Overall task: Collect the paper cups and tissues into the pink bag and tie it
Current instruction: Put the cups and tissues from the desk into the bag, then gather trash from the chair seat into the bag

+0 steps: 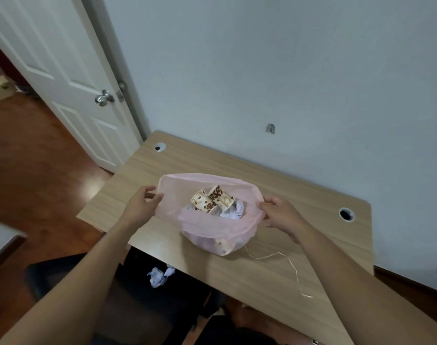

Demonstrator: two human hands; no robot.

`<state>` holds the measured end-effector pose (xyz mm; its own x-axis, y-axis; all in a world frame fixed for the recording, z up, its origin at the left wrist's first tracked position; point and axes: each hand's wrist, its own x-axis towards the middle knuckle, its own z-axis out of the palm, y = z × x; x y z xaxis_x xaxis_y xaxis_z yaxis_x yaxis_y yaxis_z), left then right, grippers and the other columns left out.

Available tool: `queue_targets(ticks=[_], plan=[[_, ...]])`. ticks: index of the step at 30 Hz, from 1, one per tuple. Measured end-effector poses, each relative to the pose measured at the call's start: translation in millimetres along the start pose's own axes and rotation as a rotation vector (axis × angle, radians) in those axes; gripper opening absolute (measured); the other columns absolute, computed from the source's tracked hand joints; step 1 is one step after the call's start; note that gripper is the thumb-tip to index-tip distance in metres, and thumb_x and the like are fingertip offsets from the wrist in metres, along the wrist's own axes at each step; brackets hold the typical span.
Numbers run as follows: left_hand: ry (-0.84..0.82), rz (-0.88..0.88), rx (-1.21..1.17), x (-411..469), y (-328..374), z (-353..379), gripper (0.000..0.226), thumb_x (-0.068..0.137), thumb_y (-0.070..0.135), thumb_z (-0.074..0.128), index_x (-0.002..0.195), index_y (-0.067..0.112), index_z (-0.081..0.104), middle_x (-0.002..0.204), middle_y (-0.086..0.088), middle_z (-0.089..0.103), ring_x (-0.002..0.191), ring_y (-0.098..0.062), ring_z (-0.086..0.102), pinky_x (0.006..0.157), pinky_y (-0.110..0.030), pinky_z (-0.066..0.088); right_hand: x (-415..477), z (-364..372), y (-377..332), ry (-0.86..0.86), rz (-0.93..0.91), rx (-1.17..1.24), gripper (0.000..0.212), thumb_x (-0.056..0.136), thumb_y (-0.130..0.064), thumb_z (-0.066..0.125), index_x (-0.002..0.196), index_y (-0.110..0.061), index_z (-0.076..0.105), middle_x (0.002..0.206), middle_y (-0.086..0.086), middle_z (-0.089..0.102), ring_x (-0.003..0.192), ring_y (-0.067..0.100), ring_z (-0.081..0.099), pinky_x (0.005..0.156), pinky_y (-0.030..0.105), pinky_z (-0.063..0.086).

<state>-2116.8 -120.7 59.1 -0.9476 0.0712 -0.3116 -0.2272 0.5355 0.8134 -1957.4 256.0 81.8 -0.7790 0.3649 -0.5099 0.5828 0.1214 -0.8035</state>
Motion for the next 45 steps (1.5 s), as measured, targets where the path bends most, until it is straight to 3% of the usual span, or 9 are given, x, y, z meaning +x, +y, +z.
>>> queue_targets(ticks=[3, 16, 20, 22, 26, 28, 30, 36, 45], plan=[[-0.015, -0.015, 0.011, -23.8, -12.7, -13.7, 0.055, 0.106, 0.040, 0.068, 0.153, 0.018, 0.051, 0.122, 0.004, 0.066, 0.100, -0.025, 0.074, 0.088, -0.049, 0.065, -19.6, 2.3, 7.5, -0.028, 0.016, 0.034, 0.035, 0.106, -0.037, 0.071, 0.135, -0.017, 0.067, 0.114, 0.001, 0.079, 0.092, 0.017, 0.074, 0.082, 0.037, 0.063], [-0.068, 0.113, 0.342, -180.8, -108.3, -91.4, 0.038, 0.110, 0.042, 0.061, 0.144, 0.025, 0.064, 0.133, 0.007, 0.069, 0.116, -0.011, 0.067, 0.099, -0.038, 0.059, -124.5, 84.3, 77.4, -0.200, 0.043, 0.012, 0.018, 0.110, -0.035, 0.063, 0.121, -0.021, 0.069, 0.128, 0.003, 0.074, 0.098, 0.018, 0.075, 0.087, 0.039, 0.062], [-0.208, 0.181, 0.536, -216.3, -135.1, -110.0, 0.038, 0.111, 0.038, 0.059, 0.147, 0.027, 0.061, 0.135, 0.009, 0.064, 0.123, -0.010, 0.065, 0.103, -0.032, 0.055, -162.8, 134.3, 95.8, -0.245, 0.049, -0.094, 0.021, 0.110, -0.034, 0.064, 0.116, -0.015, 0.072, 0.120, 0.010, 0.076, 0.095, 0.019, 0.074, 0.082, 0.037, 0.061], [-0.318, 0.149, 0.629, -224.6, -145.3, -120.0, 0.042, 0.109, 0.027, 0.059, 0.151, 0.028, 0.057, 0.142, 0.008, 0.061, 0.133, -0.012, 0.062, 0.109, -0.032, 0.053, -176.9, 159.6, 97.5, -0.297, 0.001, -0.177, 0.021, 0.108, -0.040, 0.068, 0.108, -0.020, 0.074, 0.112, 0.003, 0.076, 0.096, 0.015, 0.073, 0.089, 0.039, 0.062], [-0.513, 0.119, 0.890, -223.0, -148.9, -134.6, 0.062, 0.096, 0.023, 0.060, 0.157, 0.032, 0.051, 0.157, 0.007, 0.051, 0.148, -0.019, 0.047, 0.127, -0.043, 0.036, -202.7, 210.4, 98.2, -0.438, -0.125, -0.366, 0.055, 0.094, -0.066, 0.076, 0.134, -0.027, 0.074, 0.135, -0.008, 0.072, 0.124, 0.010, 0.069, 0.111, 0.037, 0.055], [-0.575, 0.169, 1.048, -218.0, -148.9, -134.1, 0.071, 0.091, 0.027, 0.060, 0.160, 0.036, 0.047, 0.165, 0.008, 0.046, 0.156, -0.018, 0.040, 0.134, -0.048, 0.020, -214.4, 237.2, 97.6, -0.506, -0.138, -0.475, 0.081, 0.085, -0.079, 0.075, 0.148, -0.030, 0.064, 0.147, -0.009, 0.063, 0.133, 0.013, 0.063, 0.111, 0.033, 0.051], [-0.584, 0.214, 1.171, -212.3, -151.7, -131.5, 0.074, 0.092, 0.035, 0.061, 0.163, 0.042, 0.041, 0.170, 0.009, 0.041, 0.159, -0.018, 0.035, 0.134, -0.048, 0.018, -222.6, 266.2, 97.3, -0.542, -0.135, -0.591, 0.092, 0.083, -0.083, 0.074, 0.158, -0.033, 0.055, 0.154, -0.005, 0.054, 0.138, 0.020, 0.059, 0.108, 0.032, 0.048], [-0.510, 0.324, 1.295, -189.8, -169.6, -141.2, 0.068, 0.094, 0.047, 0.057, 0.161, 0.045, 0.043, 0.167, 0.009, 0.047, 0.154, -0.018, 0.045, 0.127, -0.044, 0.030, -231.4, 335.9, 102.8, -0.350, -0.159, -0.835, 0.075, 0.102, -0.058, 0.065, 0.169, -0.036, 0.039, 0.160, 0.002, 0.054, 0.139, 0.028, 0.060, 0.110, 0.042, 0.053], [-0.524, 0.477, 1.327, -181.8, -197.6, -193.0, 0.064, 0.093, 0.052, 0.058, 0.156, 0.044, 0.052, 0.158, 0.010, 0.058, 0.143, -0.018, 0.057, 0.120, -0.042, 0.039, -257.1, 401.3, 104.6, -0.343, -0.115, -0.862, 0.078, 0.107, -0.060, 0.057, 0.174, -0.035, 0.029, 0.169, 0.003, 0.046, 0.143, 0.032, 0.057, 0.112, 0.042, 0.050]])
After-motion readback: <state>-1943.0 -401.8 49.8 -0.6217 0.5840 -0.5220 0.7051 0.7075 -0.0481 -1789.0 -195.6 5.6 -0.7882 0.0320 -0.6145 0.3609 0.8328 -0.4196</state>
